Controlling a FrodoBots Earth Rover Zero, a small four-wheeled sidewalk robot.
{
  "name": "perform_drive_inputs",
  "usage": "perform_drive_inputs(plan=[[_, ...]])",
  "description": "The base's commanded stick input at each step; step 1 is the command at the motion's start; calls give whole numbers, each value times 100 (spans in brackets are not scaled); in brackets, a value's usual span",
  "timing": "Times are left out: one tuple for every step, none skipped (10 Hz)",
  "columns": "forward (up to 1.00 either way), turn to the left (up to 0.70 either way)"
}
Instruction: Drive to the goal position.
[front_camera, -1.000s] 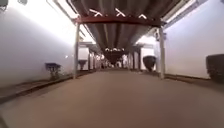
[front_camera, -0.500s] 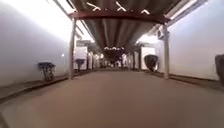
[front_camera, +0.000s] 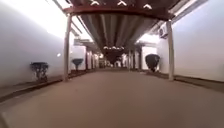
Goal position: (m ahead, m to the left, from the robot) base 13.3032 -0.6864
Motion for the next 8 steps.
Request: perform_drive_inputs(plan=[[85, 0], [85, 0], [85, 0], [85, 0], [85, 0], [85, 0], [85, 0], [85, 0]])
